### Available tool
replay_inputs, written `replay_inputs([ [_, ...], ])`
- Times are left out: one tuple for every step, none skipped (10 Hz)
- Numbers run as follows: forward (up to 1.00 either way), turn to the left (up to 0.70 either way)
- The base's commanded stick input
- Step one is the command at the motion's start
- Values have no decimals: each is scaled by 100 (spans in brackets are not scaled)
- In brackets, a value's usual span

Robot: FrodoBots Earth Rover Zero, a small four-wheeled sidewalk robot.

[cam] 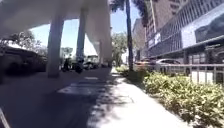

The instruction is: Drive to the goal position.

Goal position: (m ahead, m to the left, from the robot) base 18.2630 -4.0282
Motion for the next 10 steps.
replay_inputs([
  [70, 0],
  [70, 0],
  [70, 0],
  [70, 0],
  [70, 0],
  [70, 0],
  [70, 0],
  [70, 0],
  [70, 0],
  [70, 0],
])
